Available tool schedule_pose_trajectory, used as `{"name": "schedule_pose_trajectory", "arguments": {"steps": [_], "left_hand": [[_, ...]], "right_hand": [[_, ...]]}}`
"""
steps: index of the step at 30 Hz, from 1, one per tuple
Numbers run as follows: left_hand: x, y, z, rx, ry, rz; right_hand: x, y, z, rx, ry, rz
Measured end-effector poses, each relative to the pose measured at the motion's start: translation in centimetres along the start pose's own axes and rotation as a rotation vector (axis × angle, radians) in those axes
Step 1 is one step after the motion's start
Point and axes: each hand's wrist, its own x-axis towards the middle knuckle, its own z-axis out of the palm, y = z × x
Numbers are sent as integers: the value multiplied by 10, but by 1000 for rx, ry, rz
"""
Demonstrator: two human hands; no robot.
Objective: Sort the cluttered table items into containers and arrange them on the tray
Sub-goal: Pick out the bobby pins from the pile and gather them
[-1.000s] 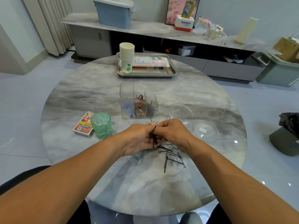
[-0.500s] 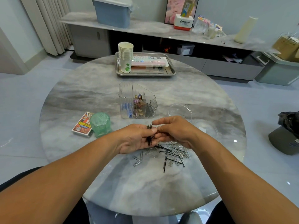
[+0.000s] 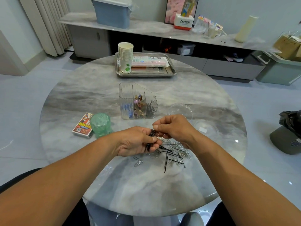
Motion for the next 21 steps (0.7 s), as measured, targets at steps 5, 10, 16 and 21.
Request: {"name": "schedule_pose_trajectory", "arguments": {"steps": [5,10,16,21], "left_hand": [[-4,4,0,46,-50,-7],[0,2,-3,43,-20,13],[2,1,-5,112,-4,53],[3,2,-9,-66,22,57]], "right_hand": [[-1,-3,-1,-75,-33,11],[-1,-4,-5,-21,-47,101],[-2,-3,-6,-13,-50,108],[2,-7,-21,-59,63,107]]}}
